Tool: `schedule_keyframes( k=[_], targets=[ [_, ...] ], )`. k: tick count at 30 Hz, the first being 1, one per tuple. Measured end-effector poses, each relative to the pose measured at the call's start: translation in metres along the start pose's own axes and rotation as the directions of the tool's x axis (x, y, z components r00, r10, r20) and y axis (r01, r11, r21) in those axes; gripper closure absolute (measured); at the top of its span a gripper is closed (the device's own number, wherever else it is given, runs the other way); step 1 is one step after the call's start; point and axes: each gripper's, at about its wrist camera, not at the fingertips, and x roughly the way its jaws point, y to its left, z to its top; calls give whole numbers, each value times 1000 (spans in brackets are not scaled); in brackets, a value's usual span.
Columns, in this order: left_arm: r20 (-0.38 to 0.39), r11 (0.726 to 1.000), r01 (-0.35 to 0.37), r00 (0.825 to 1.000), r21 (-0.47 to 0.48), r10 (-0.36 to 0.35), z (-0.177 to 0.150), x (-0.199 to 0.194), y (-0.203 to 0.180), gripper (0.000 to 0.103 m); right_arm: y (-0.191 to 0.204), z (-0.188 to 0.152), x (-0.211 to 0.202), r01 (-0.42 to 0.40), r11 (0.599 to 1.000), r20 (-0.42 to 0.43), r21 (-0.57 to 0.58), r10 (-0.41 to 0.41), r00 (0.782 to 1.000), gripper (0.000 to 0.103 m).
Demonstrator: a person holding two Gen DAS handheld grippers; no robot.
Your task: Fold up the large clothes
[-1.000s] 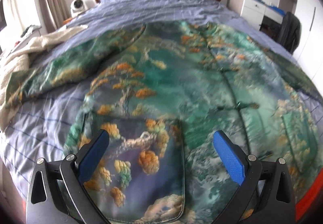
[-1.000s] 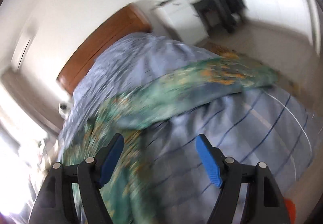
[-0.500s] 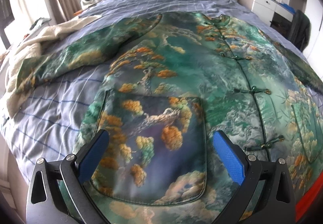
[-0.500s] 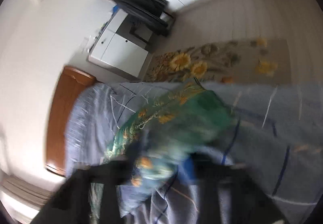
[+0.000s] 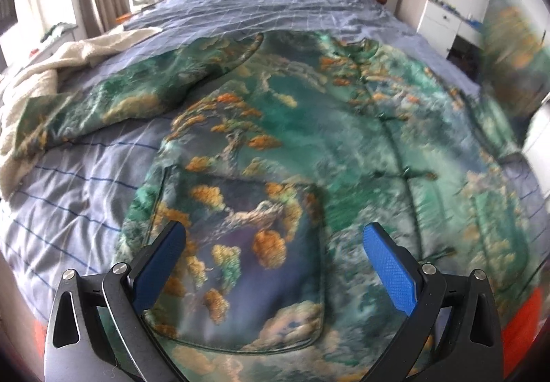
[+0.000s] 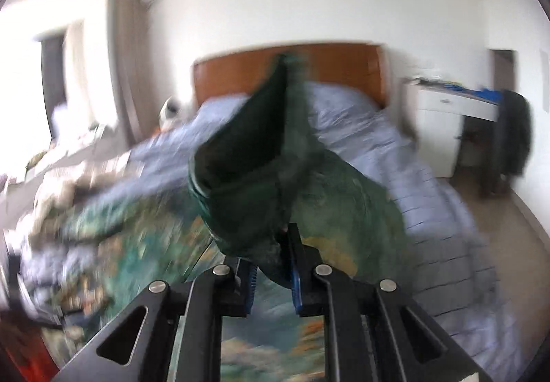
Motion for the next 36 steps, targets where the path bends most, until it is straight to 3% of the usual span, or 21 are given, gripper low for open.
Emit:
schedule_keyframes(
  k=[1, 3, 4, 6, 9, 12, 17, 20, 21, 22, 24, 25, 30, 33, 36],
  targets=[
    [-6, 1000, 23, 1000, -5, -23, 2, 0, 1, 0, 19, -15, 19, -10, 1000, -47, -18, 9, 999, 87],
    [-22, 996, 85, 996, -16, -85, 5, 3, 4, 0, 46, -46, 49, -13, 998, -153, -66, 3, 988, 71],
    [-43, 990, 137, 990, -17, -137, 7, 5, 4, 0, 57, -66, 65, -33, 996, -239, -88, 11, 971, 52],
    [-90, 970, 243, 966, -26, -244, 10, 11, 3, 0, 73, -101, 84, -77, 995, -389, -63, 47, 920, 46],
    [-122, 917, 393, 909, -61, -398, 22, 19, -8, 0, 78, -114, 51, -86, 996, -356, -33, 69, 932, 35],
    [-131, 863, 501, 853, -66, -505, 43, 30, -38, 1, 75, -121, 19, -80, 997, -317, 6, 78, 945, 35],
    [-196, 860, 511, 843, 2, -501, 74, 70, -109, 5, 57, -145, -32, -45, 997, -302, 59, 60, 951, 35],
    [-284, 903, 427, 872, 44, -399, 81, 106, -141, 24, 50, -147, -49, -38, 995, -288, 90, 63, 956, 35],
    [-306, 921, 384, 886, 62, -348, 81, 116, -149, 40, 49, -147, -56, -38, 994, -273, 106, 66, 960, 35],
    [-316, 934, 348, 897, 78, -308, 80, 121, -154, 62, 48, -147, -62, -39, 993, -261, 115, 68, 963, 35],
    [-302, 948, 297, 919, 113, -252, 80, 118, -159, 89, 44, -148, -76, -40, 991, -235, 126, 69, 970, 35],
    [-298, 943, 310, 918, 121, -263, 82, 111, -161, 94, 43, -148, -80, -39, 990, -222, 133, 68, 973, 35],
    [-180, 926, 317, 942, 205, -283, 114, 61, -159, 95, 27, -147, -90, -50, 978, -191, 201, 90, 978, 35],
    [-84, 941, 263, 965, 213, -250, 147, 50, -134, 95, 12, -135, -87, -55, 975, -179, 215, 94, 979, 35],
    [-71, 965, 202, 979, 165, -192, 163, 70, -101, 95, -6, -109, -81, -41, 983, -147, 179, 67, 987, 35]
  ],
)
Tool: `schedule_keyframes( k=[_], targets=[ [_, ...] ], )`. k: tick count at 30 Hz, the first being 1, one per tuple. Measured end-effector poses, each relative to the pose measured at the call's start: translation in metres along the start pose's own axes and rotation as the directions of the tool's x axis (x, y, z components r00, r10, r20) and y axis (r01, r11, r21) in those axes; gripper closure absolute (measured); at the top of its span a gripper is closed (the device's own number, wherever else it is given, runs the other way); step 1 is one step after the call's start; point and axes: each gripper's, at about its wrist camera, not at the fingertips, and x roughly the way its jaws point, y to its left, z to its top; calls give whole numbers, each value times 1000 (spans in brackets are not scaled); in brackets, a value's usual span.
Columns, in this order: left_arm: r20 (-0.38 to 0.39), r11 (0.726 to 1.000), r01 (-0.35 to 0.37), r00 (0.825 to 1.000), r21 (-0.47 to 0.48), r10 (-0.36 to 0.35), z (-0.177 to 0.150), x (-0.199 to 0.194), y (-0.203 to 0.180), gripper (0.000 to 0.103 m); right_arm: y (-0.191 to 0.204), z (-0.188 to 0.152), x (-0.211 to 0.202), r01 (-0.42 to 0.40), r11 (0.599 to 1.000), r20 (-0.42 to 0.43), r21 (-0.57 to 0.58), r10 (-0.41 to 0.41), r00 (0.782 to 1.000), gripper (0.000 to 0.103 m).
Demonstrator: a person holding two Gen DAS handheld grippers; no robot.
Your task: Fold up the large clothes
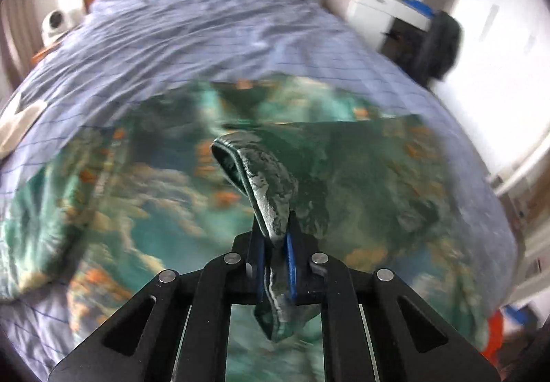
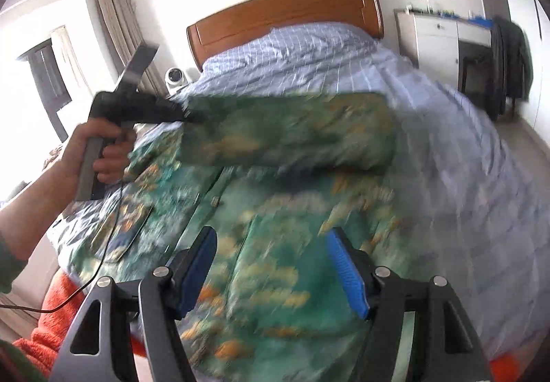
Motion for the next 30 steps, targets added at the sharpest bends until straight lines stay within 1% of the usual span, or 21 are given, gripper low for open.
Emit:
schedule_keyframes(
  k=[2, 4, 6, 7, 8, 10, 11, 13, 15, 17, 18, 20, 21, 22, 23, 24, 25, 27, 28, 30],
  targets=[
    [-39, 998, -32, 999, -46, 30, -5, 22, 25, 95, -13, 27, 5, 13, 1000, 23, 8, -14, 1000, 35],
    [-72, 996, -26, 997, -88, 20, -13, 42, 41, 94, -28, 55, 18, 18, 999, 26, 31, -19, 999, 35],
    [-72, 994, -20, 997, -112, 12, -23, 52, 52, 93, -44, 86, 40, 45, 997, 13, 55, -46, 999, 37],
    [-65, 992, -15, 998, -125, 7, -27, 54, 54, 92, -49, 99, 51, 50, 997, 6, 54, -51, 999, 49],
    [-60, 991, -10, 998, -134, 2, -28, 53, 57, 92, -54, 115, 65, 53, 997, 3, 50, -53, 999, 58],
    [-50, 990, -9, 999, -143, 2, -28, 56, 59, 91, -63, 142, 95, 74, 996, -10, 48, -73, 997, 60],
    [-45, 990, -15, 999, -137, 9, -29, 58, 57, 91, -68, 159, 117, 70, 996, -24, 61, -69, 997, 60],
    [-35, 992, -23, 999, -124, 19, -31, 61, 58, 90, -74, 178, 145, 83, 993, -42, 81, -80, 996, 60],
    [-31, 992, -32, 999, -121, 28, -32, 66, 58, 90, -82, 194, 181, 86, 992, -55, 95, -81, 995, 60],
    [-29, 992, -34, 999, -125, 31, -34, 74, 61, 89, -85, 200, 209, 95, 993, -32, 76, -93, 995, 60],
    [-26, 991, -35, 999, -127, 32, -38, 77, 62, 89, -87, 197, 231, 99, 994, -42, 40, -97, 994, 60],
    [-15, 991, -34, 999, -131, 33, -43, 80, 63, 88, -94, 185, 268, 128, 991, -135, 25, -124, 983, 61],
    [-7, 991, -27, 1000, -134, 26, -45, 80, 63, 87, -105, 171, 297, 147, 988, -246, 41, -132, 960, 62],
    [-3, 990, -27, 1000, -135, 27, -46, 81, 63, 87, -116, 153, 320, 154, 986, -343, 63, -123, 931, 63],
    [-1, 991, -31, 1000, -132, 31, -47, 80, 63, 87, -120, 145, 323, 141, 987, -327, 80, -108, 939, 63],
    [0, 991, -35, 999, -126, 35, -47, 80, 62, 87, -121, 144, 319, 134, 987, -295, 87, -102, 950, 63],
    [1, 992, -38, 999, -121, 38, -48, 80, 62, 87, -122, 145, 315, 129, 986, -286, 105, -94, 954, 62],
    [6, 993, -37, 999, -115, 38, -48, 81, 62, 87, -117, 146, 303, 137, 986, -289, 95, -104, 952, 62],
    [9, 992, -34, 999, -118, 35, -49, 80, 63, 87, -113, 147, 294, 140, 987, -288, 78, -112, 951, 60],
    [15, 992, -31, 999, -122, 33, -49, 81, 63, 87, -101, 144, 264, 93, 994, -287, 56, -73, 955, 60]
  ],
)
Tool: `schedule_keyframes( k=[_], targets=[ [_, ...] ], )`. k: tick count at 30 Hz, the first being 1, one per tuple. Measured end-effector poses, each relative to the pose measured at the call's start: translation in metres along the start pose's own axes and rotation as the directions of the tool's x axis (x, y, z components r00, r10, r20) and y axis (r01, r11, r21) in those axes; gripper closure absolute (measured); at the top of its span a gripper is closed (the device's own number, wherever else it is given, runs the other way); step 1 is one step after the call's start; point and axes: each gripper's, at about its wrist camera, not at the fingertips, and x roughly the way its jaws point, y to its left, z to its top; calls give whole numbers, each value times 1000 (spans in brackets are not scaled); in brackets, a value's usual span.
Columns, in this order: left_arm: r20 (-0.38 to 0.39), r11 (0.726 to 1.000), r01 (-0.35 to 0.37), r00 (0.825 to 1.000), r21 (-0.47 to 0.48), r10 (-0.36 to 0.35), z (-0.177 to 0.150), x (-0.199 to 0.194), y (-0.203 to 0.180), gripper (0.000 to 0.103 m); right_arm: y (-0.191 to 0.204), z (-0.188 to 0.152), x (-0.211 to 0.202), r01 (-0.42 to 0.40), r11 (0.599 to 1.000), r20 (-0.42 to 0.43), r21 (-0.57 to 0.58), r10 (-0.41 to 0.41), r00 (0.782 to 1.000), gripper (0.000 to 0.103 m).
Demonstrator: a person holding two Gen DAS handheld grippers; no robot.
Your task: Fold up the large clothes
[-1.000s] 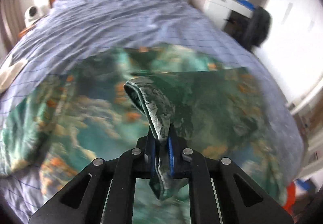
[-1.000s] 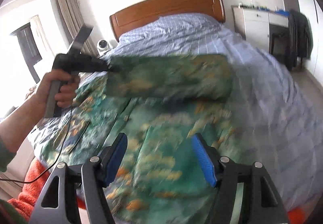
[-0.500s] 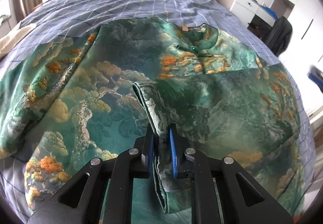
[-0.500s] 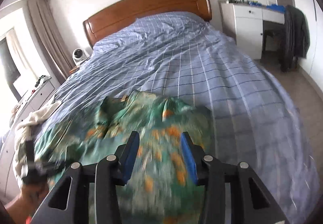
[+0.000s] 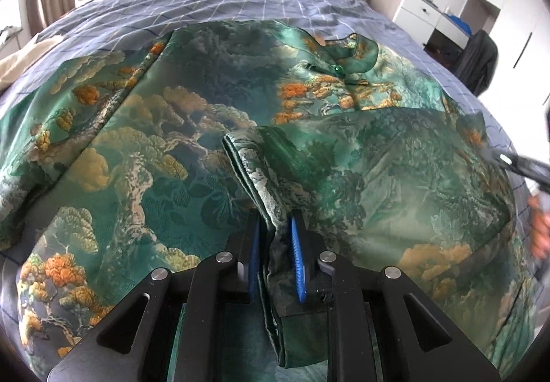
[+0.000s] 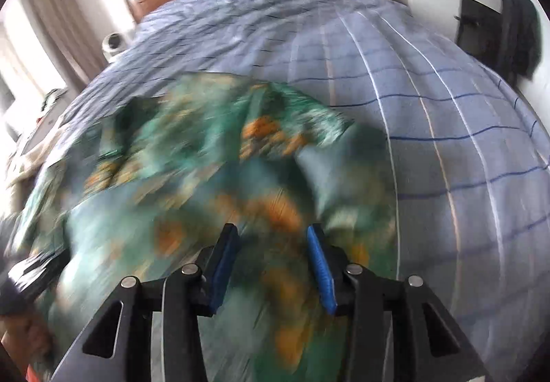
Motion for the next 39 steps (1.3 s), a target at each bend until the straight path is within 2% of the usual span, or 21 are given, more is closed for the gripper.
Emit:
schedule_keyframes(
  k=[2, 4, 6, 8, 10, 12, 15, 16, 17, 18, 19, 20, 21, 26, 27, 31, 33, 35, 37, 39],
  targets=[
    [8, 1000, -4, 1000, 3, 4, -1, 0, 0, 87, 9, -19, -28, -40, 998, -23, -39, 39, 999, 60],
    [14, 1000, -15, 1000, 11, 15, -4, 1, -2, 87, 11, -38, -40, -43, 998, -53, -54, 40, 998, 60],
    [16, 999, -35, 999, 25, 34, -5, 1, -7, 87, 4, -53, -26, -9, 1000, -113, -29, 5, 994, 60],
    [18, 997, -67, 998, 49, 67, -4, 1, -12, 86, -9, -61, -1, -21, 999, -147, 30, 25, 989, 61],
    [19, 992, -105, 994, 77, 104, -4, 1, -18, 85, -12, -63, 11, -28, 997, -114, 65, 35, 993, 61],
    [18, 984, -141, 990, 105, 140, -4, -2, -24, 82, -8, -62, 12, 0, 997, -89, 71, 6, 996, 60],
    [1, 986, -133, 991, 99, 133, -10, -18, -24, 77, 5, -70, -3, 62, 997, -30, 38, -61, 998, 60],
    [-7, 991, -102, 995, 83, 103, -15, -28, -22, 73, 11, -75, -14, 99, 995, -5, 18, -99, 995, 60],
    [-11, 994, -80, 997, 72, 81, -19, -36, -19, 70, 20, -84, -30, 144, 990, 23, -5, -144, 989, 54],
    [-13, 996, -66, 998, 62, 67, -24, -44, -16, 60, 27, -92, -43, 173, 985, 38, -24, -172, 984, 48],
    [-13, 998, -40, 999, 44, 41, -33, -58, -10, 43, 31, -98, -54, 180, 983, 43, -37, -178, 983, 33],
    [-13, 999, -25, 1000, 32, 25, -39, -67, -6, 36, 34, -106, -64, 171, 984, 49, -43, -169, 984, 27],
    [-11, 1000, -16, 1000, 21, 16, -48, -77, 0, 29, 39, -119, -79, 151, 988, 62, -45, -148, 987, 27],
    [-13, 1000, -19, 1000, -4, 19, -77, -114, 28, 26, 61, -176, -126, 144, 988, 115, -45, -139, 984, 27],
    [-7, 1000, -23, 1000, -11, 23, -79, -121, 35, 23, 63, -185, -133, 145, 988, 123, -44, -139, 983, 27],
    [42, 994, -93, 995, -51, 95, -77, -144, 75, 14, 72, -210, -148, 155, 987, 135, -37, -149, 980, 27],
    [53, 984, -139, 988, -108, 146, -71, -150, 104, 14, 74, -215, -157, 147, 989, 136, -22, -143, 980, 27],
    [64, 966, -157, 983, -204, 173, -64, -155, 140, 14, 77, -215, -163, 142, 990, 146, -22, -138, 980, 27],
    [77, 925, -160, 977, -343, 197, -59, -159, 183, 14, 84, -219, -170, 149, 988, 162, -33, -141, 977, 27],
    [81, 843, -154, 971, -516, 227, -61, -162, 236, 14, 90, -220, -177, 147, 988, 175, -45, -137, 975, 27]
  ],
)
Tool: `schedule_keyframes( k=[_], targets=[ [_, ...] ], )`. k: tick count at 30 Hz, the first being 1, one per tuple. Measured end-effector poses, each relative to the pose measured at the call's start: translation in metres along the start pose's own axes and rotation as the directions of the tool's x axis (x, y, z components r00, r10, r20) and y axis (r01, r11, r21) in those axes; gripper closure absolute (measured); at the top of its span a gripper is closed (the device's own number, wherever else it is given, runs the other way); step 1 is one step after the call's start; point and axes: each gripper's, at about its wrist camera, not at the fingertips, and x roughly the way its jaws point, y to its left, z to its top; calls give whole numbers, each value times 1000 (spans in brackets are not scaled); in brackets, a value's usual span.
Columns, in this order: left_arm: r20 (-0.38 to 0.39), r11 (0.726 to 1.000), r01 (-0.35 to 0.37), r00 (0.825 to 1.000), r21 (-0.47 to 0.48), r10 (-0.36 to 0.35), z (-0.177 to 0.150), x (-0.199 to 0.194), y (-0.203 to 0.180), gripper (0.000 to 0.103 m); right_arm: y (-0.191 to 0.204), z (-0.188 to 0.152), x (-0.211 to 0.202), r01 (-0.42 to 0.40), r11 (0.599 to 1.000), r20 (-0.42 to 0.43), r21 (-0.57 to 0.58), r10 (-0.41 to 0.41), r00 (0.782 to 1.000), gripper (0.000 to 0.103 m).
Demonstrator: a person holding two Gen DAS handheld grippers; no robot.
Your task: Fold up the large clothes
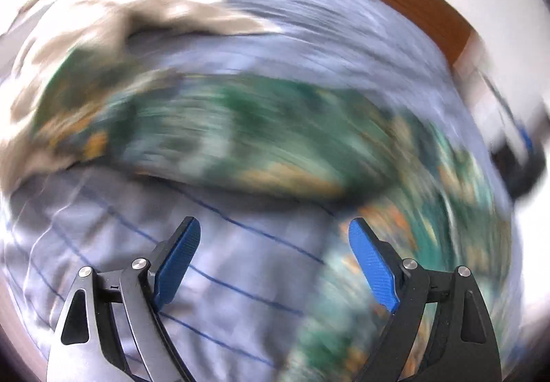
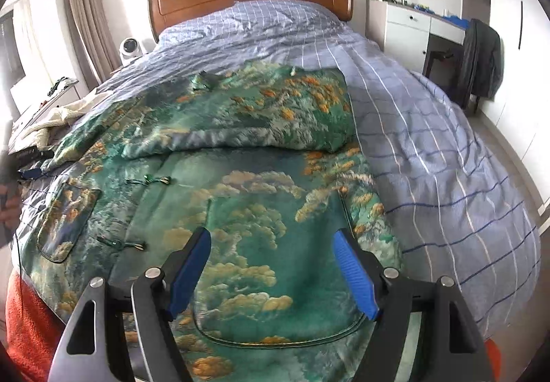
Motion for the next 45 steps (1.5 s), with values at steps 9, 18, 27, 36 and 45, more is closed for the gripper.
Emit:
schedule_keyframes(
  k=[9, 18, 27, 36, 45],
  targets=[
    [-14, 893, -107, 994, -438, 112, 41, 39, 115, 51, 36, -4, -4, -66, 996, -17, -60, 65, 998, 27],
    [191, 949, -297, 931, -101, 312, 50, -7, 28, 97, 51, -18, -2, -128, 991, -51, -42, 126, 991, 27],
    [548, 726, -361, 836, 585, -25, -19, -78, -201, 97, 40, -17, -10, -145, 989, -14, 14, 145, 989, 27],
    [206, 401, -156, 975, 903, -85, -149, 23, -289, 62, 10, -25, -20, -91, 994, 4, 55, 91, 996, 27],
    [116, 471, -59, 989, 880, -93, -188, -19, -215, 17, -1, 6, 1, -153, 986, -17, 68, 154, 988, 27]
  ],
)
